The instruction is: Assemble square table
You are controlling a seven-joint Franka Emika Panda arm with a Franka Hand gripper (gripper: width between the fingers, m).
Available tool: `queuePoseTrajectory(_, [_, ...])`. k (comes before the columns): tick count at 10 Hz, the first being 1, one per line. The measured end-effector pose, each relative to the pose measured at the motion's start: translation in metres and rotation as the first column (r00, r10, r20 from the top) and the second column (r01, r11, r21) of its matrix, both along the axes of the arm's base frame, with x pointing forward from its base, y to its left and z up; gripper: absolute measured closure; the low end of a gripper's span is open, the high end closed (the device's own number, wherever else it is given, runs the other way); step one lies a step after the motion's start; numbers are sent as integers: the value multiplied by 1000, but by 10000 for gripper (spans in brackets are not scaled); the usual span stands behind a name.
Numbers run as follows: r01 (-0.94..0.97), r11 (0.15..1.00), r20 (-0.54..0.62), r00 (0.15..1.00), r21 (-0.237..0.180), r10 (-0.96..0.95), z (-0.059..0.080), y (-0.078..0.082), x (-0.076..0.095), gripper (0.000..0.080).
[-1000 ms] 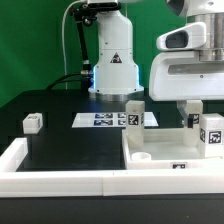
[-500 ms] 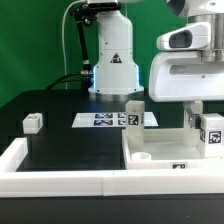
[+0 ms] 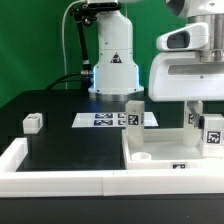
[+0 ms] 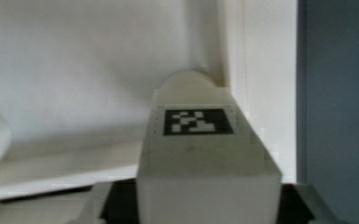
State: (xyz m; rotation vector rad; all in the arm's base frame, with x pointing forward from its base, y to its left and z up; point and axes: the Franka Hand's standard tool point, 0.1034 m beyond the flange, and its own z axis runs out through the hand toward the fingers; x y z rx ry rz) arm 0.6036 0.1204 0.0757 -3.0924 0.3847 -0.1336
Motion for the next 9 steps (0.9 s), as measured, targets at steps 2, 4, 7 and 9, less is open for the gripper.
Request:
queuePoseTrajectory(2, [212, 977, -8, 977, 28, -212, -1, -2, 0, 510])
queuePoseTrajectory(4, [382, 923, -14, 924, 50, -382, -1, -4, 0, 509])
queuePoseTrajectory(7, [665, 744, -41, 747, 69, -664, -1, -5, -1, 509])
queuePoseTrajectory(9, [805, 589, -60, 593, 69, -803, -1, -3, -3, 508])
